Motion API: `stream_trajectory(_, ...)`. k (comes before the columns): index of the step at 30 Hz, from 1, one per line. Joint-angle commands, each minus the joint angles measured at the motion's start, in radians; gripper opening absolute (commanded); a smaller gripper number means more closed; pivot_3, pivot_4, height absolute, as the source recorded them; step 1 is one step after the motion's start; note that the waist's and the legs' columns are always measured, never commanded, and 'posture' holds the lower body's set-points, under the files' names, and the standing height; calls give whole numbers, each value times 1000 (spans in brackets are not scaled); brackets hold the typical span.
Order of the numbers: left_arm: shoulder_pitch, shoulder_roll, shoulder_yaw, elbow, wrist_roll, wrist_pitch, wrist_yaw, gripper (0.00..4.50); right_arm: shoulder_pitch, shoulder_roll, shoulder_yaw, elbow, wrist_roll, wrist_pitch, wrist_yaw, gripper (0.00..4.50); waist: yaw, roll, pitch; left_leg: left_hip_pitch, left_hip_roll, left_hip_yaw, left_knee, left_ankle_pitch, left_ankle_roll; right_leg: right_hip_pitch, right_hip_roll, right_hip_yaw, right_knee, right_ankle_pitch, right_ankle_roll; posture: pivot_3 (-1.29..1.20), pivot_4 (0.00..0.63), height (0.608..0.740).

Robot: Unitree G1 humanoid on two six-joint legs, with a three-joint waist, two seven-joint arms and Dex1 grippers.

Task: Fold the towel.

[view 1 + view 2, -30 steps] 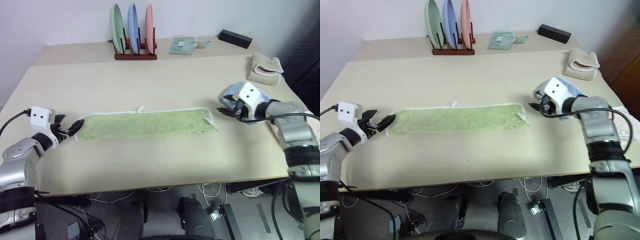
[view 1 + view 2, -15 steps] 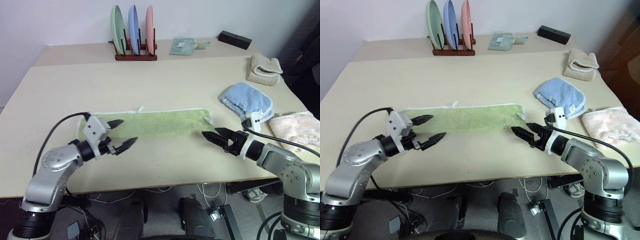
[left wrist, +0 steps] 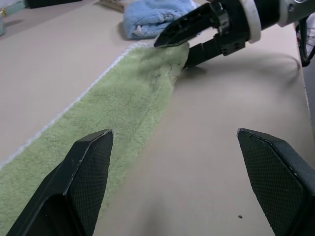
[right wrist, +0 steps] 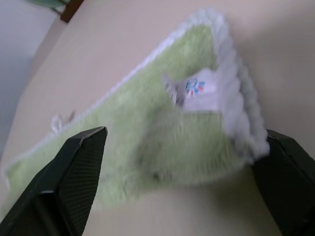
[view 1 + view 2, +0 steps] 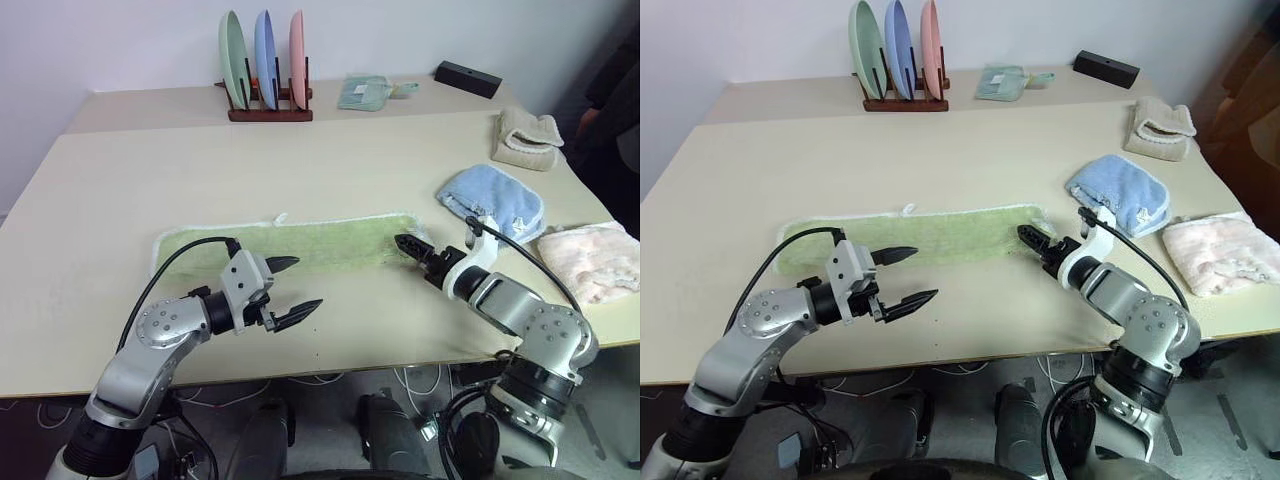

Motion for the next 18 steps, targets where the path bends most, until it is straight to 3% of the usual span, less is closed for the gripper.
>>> stream_trajectory(1,3,-5,0,-18,15,-26,10,4137,-26,11,-16,38,-4,-38,-55,3167,1,0,0,0,0,0,0,0,0,0,0,0,0,0,0,0,150,740)
stream_trajectory(7,31,-10,-1,-36,27,-26,24,4137,-22,-10,-28,26,11,-67,-98,157,-2,1,0,0,0,0,0,0,0,0,0,0,0,0,0,0,150,740)
stream_trajectory(11,38,-14,-3,-37,34,-28,27,4137,-17,-71,-50,-10,36,-61,-96,58,3,1,0,0,0,0,0,0,0,0,0,0,0,0,0,0,150,740)
stream_trajectory(18,21,-12,3,-6,35,-34,17,4137,-1,-339,-31,-75,93,-38,45,58,2,1,0,-1,0,0,0,-1,1,0,0,0,-1,-1,-1,0,150,740)
